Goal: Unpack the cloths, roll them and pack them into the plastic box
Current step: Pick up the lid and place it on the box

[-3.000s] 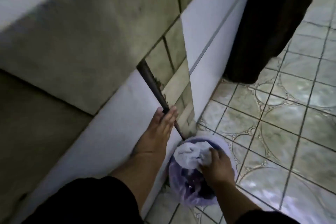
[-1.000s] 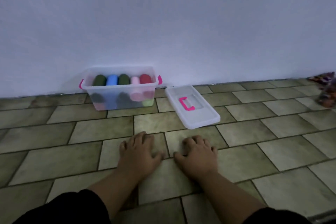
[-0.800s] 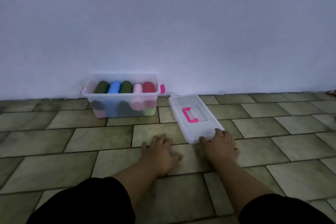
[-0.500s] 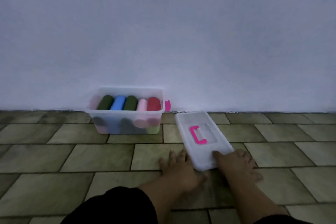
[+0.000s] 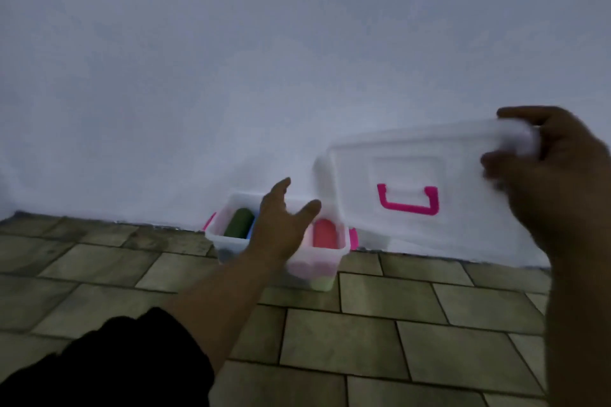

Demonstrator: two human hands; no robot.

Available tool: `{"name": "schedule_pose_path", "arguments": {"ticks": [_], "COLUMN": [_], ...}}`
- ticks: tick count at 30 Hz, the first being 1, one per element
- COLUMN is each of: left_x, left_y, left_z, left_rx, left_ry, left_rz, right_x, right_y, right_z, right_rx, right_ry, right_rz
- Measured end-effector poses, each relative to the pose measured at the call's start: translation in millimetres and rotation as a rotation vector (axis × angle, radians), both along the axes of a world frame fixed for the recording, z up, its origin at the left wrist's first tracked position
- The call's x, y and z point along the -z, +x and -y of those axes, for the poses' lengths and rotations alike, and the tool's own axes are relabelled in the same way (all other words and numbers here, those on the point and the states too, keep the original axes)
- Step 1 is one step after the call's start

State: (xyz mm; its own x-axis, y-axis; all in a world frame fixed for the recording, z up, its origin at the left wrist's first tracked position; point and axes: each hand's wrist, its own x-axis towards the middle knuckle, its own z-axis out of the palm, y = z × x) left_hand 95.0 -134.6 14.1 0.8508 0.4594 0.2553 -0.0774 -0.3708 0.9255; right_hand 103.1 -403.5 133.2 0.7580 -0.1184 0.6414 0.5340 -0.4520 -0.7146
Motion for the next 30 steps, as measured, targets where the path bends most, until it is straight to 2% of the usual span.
{"name": "schedule_pose_path", "arguments": {"ticks": [3, 6, 10, 15, 17, 21, 30], "left_x": [-24.0, -23.1, -2.7, 24.4, 36.1, 48.4, 50.1], "left_y": [6.3, 11.3, 20.3, 34.0, 40.0, 54.0, 71.2], "left_z": [-44.7, -87.2, -128.6, -151.0, -158.0, -171.3, -178.9], "left_rx": [-0.008, -0.125, -0.183, -0.309, -0.308, -0.257, -0.244], "left_ry": [-0.068, 0.066, 0.272, 0.475, 0.49, 0.371, 0.387], "left_rz": [-0.031, -0.21, -0.532, -0.677, -0.705, -0.695, -0.759], "right_x": [-3.8, 29.5, 89.4, 132.1, 142.9, 152.6, 157.1], "right_y": [28.0, 66.0, 106.8, 137.5, 145.5, 155.0, 170.1], "right_z": [-36.2, -84.0, -130.3, -165.5, -170.5, -171.9, -170.0], "right_rx": [-0.196, -0.25, -0.144, -0.11, -0.095, -0.075, -0.055], "right_ry": [0.235, 0.319, 0.131, -0.257, -0.377, -0.362, -0.411], "right_rz": [-0.121, -0.331, -0.545, -0.59, -0.58, -0.672, -0.746]}}
